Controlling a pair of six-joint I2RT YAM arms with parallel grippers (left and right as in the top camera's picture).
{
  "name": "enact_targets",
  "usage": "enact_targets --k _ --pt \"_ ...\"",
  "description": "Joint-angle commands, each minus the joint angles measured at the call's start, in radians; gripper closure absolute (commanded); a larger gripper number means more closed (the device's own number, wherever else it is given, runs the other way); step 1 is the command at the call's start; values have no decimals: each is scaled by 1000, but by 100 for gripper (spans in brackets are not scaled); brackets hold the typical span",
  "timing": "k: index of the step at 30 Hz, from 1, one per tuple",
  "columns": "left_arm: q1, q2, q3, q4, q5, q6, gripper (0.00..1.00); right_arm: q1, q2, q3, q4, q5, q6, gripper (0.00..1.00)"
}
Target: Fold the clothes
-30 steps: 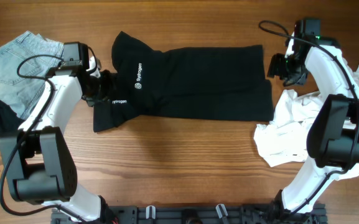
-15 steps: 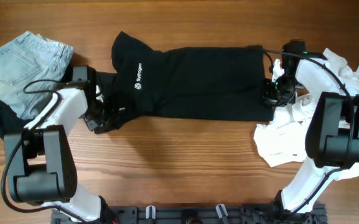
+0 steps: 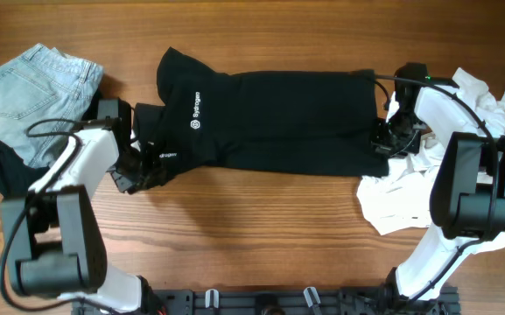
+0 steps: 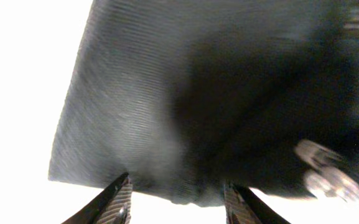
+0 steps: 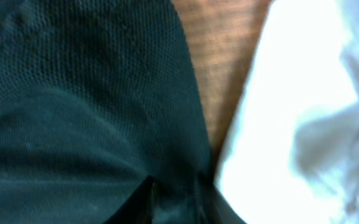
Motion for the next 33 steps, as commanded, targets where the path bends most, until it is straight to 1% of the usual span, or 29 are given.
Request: enact_targets --k 1,2,4,6,8,9,10,13,15,16,17,19,20,21,24,27,28,29,30,31,33 --pt "-69 -127 58 35 110 23 47 -4 13 48 -18 24 16 61" --pt "-98 -143 58 40 112 23 46 -4 11 53 -18 21 16 60" --pt "-156 -147 58 39 92 28 46 -4 11 53 -18 21 16 60" --pt "-240 -130 56 65 60 113 46 -4 11 53 -14 21 16 60" --pt "-300 -112 55 88 13 151 46 -4 11 51 -7 20 18 60" --pt "-349 -95 55 100 -28 160 43 -4 11 51 -6 21 18 60" --pt "-373 -85 55 108 -35 171 43 -4 11 51 -7 21 18 59" --pt "-438 -47 55 142 -71 176 44 -4 11 51 -7 20 18 59" --pt "-467 -9 55 172 -159 176 46 -4 11 51 -8 21 18 59" --pt "-473 7 55 186 -190 175 48 -4 11 51 -8 21 18 59" --pt "-473 23 55 200 -232 175 54 -4 11 51 -9 21 18 59" --pt "-471 28 55 221 -294 172 74 -4 11 51 -11 21 18 59" --pt "-470 27 58 241 -330 172 91 -4 11 51 -11 21 18 60" --pt "-470 20 72 258 -358 172 96 -4 11 51 -11 21 18 60" --pt "-468 2 143 301 -410 173 96 -4 11 51 -12 20 18 60" --pt "-448 -2 199 442 -434 176 96 -4 11 51 -12 20 18 60" --pt "-440 -2 199 469 -432 175 82 -4 11 51 -15 21 18 60" --pt "-433 -2 198 466 -429 172 53 -4 11 51 -16 21 18 60" --pt "-429 -2 199 449 -423 172 45 -4 11 51 -17 21 16 59" --pt "-429 -2 198 428 -425 177 43 -4 11 51 -16 21 15 59" --pt "-411 -6 206 434 -431 180 38 -5 3 65 -15 21 16 59"
